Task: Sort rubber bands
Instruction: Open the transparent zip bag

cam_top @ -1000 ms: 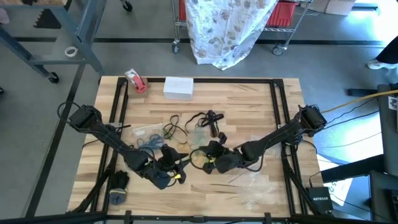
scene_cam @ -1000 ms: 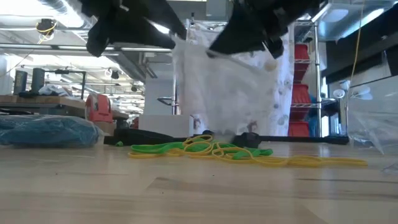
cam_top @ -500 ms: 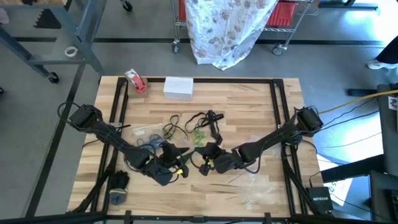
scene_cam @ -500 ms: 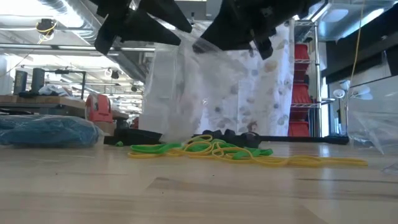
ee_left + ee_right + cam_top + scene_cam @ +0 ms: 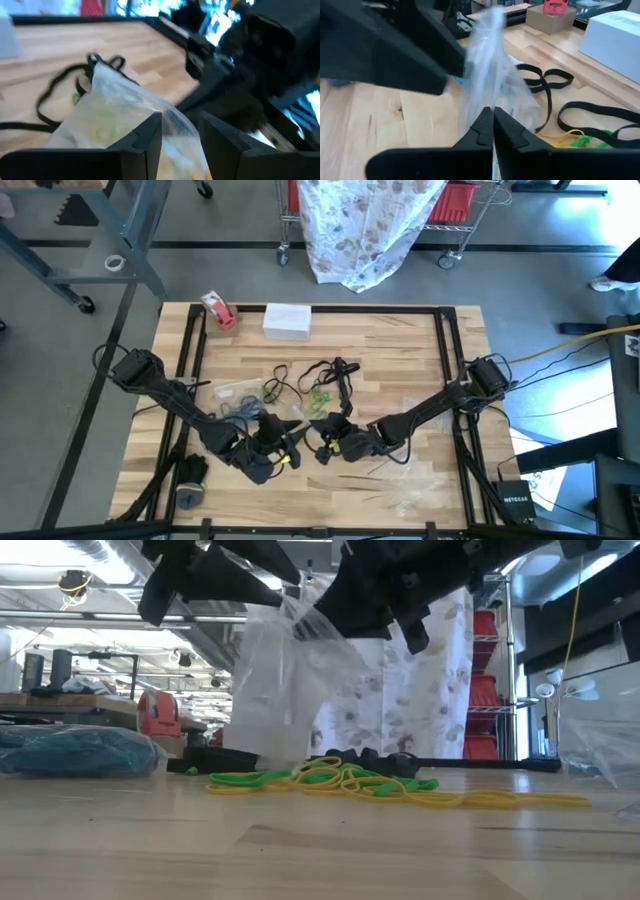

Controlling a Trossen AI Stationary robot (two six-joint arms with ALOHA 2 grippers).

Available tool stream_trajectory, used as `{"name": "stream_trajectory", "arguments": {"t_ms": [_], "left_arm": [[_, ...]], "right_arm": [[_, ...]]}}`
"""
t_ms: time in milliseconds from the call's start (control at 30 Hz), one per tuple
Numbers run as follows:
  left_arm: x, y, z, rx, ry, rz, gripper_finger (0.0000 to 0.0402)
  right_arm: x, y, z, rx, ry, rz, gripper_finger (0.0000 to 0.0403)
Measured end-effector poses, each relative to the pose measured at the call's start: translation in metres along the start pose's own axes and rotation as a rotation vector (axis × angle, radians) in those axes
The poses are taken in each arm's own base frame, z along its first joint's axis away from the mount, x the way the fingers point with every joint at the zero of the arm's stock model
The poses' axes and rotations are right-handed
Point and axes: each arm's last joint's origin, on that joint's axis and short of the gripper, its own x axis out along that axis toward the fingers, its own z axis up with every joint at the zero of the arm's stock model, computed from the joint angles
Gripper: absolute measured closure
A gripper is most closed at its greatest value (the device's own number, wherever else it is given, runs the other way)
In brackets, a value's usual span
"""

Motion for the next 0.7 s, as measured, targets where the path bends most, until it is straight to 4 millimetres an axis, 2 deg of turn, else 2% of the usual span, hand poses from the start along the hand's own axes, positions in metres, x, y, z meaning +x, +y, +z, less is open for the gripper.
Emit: {"name": "stream_trajectory", "arguments": {"t_ms": [233,367,567,700], "left_arm": [[-0.023,-0.004,-0.005,0.062,-0.138,0.041,0.0281],[-0.023,0.0,-0.007,0.096,-0.131,0.056,0.0281],[-0.023,-0.001,-0.007,-0.043,-0.123,0.037,0.0281],[-0.023,-0.002,-0.006,-0.008,-0.14,0.043,0.0281]], "right_arm": [[0.0,0.001,0.001,0.014,-0.02,-0.002,0.0402],[0.0,0.002,0.004,0.007,-0.04,0.01,0.0402],[0.0,0.002,0.005,0.013,-0.054,0.0,0.0402],[0.0,0.001,0.006,0.021,-0.08,-0.038,0.0402]]}}
